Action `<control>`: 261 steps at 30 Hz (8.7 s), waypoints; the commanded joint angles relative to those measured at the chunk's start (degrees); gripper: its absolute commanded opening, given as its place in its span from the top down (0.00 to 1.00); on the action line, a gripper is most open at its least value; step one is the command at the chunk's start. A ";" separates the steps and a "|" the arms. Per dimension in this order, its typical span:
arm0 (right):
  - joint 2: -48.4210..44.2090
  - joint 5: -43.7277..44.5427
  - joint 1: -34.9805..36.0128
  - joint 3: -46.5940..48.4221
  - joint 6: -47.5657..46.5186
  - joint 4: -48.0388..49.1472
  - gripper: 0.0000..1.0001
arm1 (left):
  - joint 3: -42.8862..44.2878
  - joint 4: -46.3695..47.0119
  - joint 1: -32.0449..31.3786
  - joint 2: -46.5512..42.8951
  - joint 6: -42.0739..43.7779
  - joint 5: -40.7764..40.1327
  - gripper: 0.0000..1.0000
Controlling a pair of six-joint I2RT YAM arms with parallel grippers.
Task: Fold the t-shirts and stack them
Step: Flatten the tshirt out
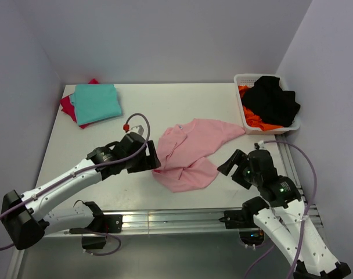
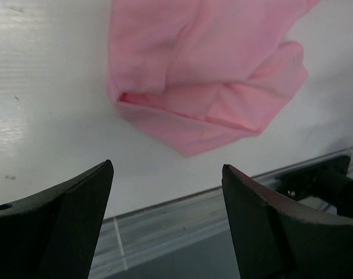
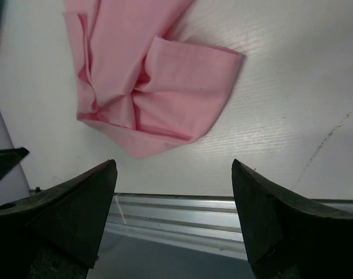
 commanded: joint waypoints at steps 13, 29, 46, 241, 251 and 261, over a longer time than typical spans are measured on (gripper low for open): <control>15.60 -1.44 0.08 -4.29 -0.01 19.28 0.19 | 7.77 -10.41 -4.60 -5.76 -4.53 -6.04 0.19; 42.95 -5.23 -10.38 -0.59 -15.57 30.46 0.21 | 13.05 -9.88 -4.60 1.10 -10.85 -10.17 0.21; 39.37 -8.29 -10.03 -10.78 -9.42 33.44 0.48 | 22.72 -6.57 0.05 16.10 1.34 -10.72 0.22; 28.73 -17.79 -19.78 4.41 -17.60 11.12 0.12 | -6.12 -9.71 29.94 -13.92 -11.30 1.97 0.03; 45.31 -19.29 -19.52 7.40 -14.69 24.28 0.30 | -2.16 8.30 30.11 11.43 -4.36 2.74 0.21; 71.25 -16.74 -19.43 19.79 -14.43 27.55 1.00 | 14.36 11.48 30.55 42.36 1.53 3.98 1.00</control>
